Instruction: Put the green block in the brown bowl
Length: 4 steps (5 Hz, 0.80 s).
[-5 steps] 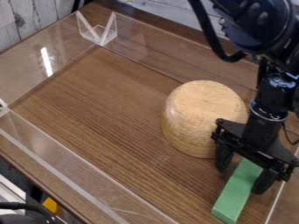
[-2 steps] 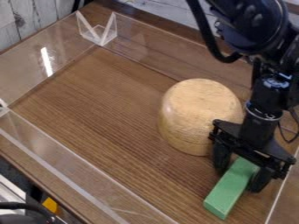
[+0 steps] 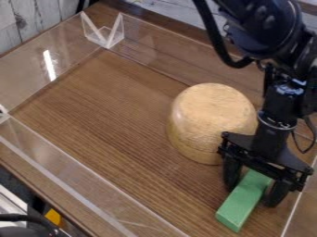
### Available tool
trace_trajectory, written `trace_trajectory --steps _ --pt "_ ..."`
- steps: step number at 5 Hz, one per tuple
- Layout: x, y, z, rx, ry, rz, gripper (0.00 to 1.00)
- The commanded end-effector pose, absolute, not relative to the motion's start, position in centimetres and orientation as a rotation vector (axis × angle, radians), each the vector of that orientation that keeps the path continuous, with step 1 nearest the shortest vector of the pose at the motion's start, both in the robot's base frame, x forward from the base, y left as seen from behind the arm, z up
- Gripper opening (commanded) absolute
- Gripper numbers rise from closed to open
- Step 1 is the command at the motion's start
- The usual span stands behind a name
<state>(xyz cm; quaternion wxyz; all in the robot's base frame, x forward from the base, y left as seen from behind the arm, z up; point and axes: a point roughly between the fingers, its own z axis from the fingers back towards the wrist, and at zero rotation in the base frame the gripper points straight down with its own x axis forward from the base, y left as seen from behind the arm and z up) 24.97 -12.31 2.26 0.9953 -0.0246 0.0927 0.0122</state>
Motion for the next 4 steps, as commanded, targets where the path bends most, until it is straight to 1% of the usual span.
trace_trajectory --steps 1,2,3,4 --pt "25.1 -12.7 3.9 -0.076 0.137 0.016 1.0" --pt "24.5 -13.1 3.9 -0.079 0.141 0.001 1.0" --pt "24.8 -13.6 3.7 -0.075 0.142 -0.019 0.0" --pt "25.1 -14.2 3.8 -0.075 0.142 -0.041 0.0"
